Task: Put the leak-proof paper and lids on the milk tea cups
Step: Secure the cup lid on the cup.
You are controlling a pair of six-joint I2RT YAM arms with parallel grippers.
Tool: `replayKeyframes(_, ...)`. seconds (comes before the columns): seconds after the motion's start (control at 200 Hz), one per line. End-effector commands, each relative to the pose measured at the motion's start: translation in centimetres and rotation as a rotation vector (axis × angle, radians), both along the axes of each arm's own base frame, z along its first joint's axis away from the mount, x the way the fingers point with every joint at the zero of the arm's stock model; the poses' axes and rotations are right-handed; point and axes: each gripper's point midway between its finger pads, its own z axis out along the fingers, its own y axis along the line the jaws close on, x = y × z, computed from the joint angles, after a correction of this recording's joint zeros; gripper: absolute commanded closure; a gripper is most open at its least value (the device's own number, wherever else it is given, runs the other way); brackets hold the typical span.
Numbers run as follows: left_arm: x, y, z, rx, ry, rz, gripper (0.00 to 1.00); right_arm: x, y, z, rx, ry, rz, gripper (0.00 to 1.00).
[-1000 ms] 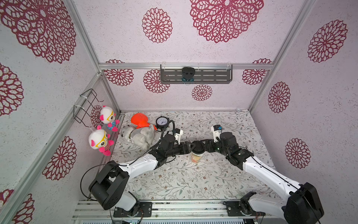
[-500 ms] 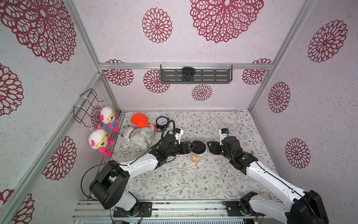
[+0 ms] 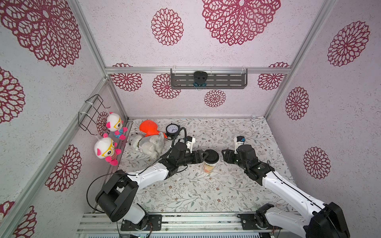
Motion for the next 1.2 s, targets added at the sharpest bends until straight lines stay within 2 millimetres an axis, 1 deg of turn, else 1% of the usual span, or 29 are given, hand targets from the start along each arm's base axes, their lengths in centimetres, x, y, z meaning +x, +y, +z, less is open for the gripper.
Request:
replayKeyframes(0.0,-5.1,4.2,-11.8,0.331,0.314,-0.014,0.38,0.7,0.6,2.2,0.009,-0.058,-0.013,0.40)
replayKeyframes(0.175,-5.0,4.1,-11.7,0.322,0.310,-0.007,0.37,0.6,2.2,2.7,-0.005,-0.082,0.009,0.40)
replayKeyframes(0.33,-4.9,3.8,-11.6,0.308,0.306,-0.011,0.38,0.6,3.5,1.9,-0.069,-0.065,0.028,0.40)
replayKeyframes(0.445,-4.7,3.6,-11.7,0.312,0.307,-0.012,0.37,0.5,3.8,1.2,-0.081,-0.053,0.028,0.40)
replayKeyframes(0.59,-4.6,3.3,-11.8,0.310,0.308,-0.020,0.38,-0.2,3.7,0.3,-0.131,-0.051,0.016,0.40)
replayKeyframes(0.85,-4.6,3.3,-12.6,0.319,0.322,-0.023,0.38,-1.9,3.0,-3.1,-0.236,-0.036,0.006,0.40)
replayKeyframes(1.041,-4.9,3.3,-13.1,0.313,0.335,-0.017,0.39,-2.8,2.1,-4.3,-0.288,-0.048,-0.009,0.40)
replayKeyframes(1.196,-5.1,3.4,-13.3,0.316,0.341,-0.018,0.40,-3.3,1.8,-5.4,-0.342,-0.045,-0.012,0.40)
